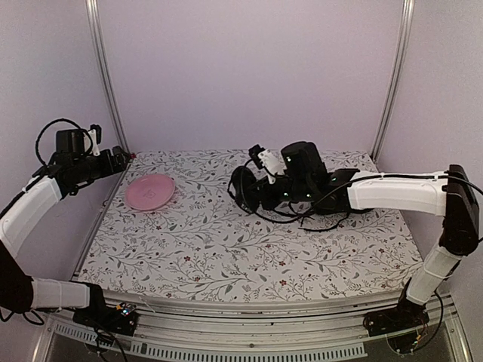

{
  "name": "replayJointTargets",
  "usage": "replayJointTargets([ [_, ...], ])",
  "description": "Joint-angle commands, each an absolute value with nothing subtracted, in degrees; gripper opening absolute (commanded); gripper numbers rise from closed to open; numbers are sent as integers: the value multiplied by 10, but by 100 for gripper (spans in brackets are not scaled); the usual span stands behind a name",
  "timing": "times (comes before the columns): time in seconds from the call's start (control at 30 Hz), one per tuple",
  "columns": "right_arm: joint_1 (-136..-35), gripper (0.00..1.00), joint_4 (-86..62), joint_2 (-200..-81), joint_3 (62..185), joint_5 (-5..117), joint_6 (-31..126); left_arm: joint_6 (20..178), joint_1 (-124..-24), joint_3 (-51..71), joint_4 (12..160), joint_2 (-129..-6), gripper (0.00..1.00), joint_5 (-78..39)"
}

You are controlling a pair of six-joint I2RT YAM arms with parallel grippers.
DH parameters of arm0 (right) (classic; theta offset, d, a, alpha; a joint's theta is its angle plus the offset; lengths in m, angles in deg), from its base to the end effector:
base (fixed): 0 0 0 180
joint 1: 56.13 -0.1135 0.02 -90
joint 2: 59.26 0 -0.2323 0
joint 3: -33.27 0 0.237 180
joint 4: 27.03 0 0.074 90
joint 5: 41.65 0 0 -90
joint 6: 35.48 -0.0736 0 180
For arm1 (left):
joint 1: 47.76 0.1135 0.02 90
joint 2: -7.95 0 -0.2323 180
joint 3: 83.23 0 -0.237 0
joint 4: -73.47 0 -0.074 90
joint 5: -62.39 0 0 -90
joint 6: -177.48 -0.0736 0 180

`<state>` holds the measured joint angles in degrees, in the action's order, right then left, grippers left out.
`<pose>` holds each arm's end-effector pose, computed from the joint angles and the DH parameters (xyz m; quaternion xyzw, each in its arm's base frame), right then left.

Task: Tie the shoes
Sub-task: Place the shoe at the center of the board.

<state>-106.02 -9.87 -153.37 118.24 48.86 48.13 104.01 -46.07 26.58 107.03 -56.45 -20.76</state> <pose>0.2591 0.3086 0.2422 -0.3169 0.7881 0.2522 0.4635 0.2857 -0.0004 0.2784 -0.1048 0.8487 -0.1173 0.5049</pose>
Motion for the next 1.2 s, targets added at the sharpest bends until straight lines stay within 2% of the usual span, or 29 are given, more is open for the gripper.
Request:
replayJointTargets([
  [0.0,-1125,2,-153,-1580,1204,572,536,1048,-455,275,1060,-559,97,-220],
  [0.37,-1215,3,-160,-1543,1074,607,409,1068,-454,286,1038,-567,96,-178],
  [0.4,-1218,7,-170,-1540,1059,613,393,1068,-454,286,1038,-568,96,-177],
  [0.43,-1220,20,-181,-1537,1047,613,367,1068,-454,286,1038,-570,96,-177],
  [0.5,-1220,54,-188,-1523,1032,598,334,1068,-455,286,1040,-576,95,-177],
  [0.53,-1220,66,-184,-1513,1030,582,319,1067,-455,285,1040,-580,96,-175],
  [0.57,-1221,73,-176,-1500,1030,559,313,1065,-455,284,1040,-584,96,-169],
  [0.7,-1211,90,-103,-1443,1034,423,280,1054,-466,285,1033,-603,97,-132],
  [0.77,-1182,91,-58,-1425,1036,383,239,1047,-486,293,1020,-603,96,-123],
  [0.87,-1129,90,-1,-1416,1035,363,159,1047,-563,309,1004,-598,96,-167],
  [1.03,-1075,89,37,-1434,1037,369,92,1192,-677,369,954,-620,93,-124],
  [1.17,-1046,88,54,-1490,1057,379,87,1290,-771,426,921,-624,92,-146],
])
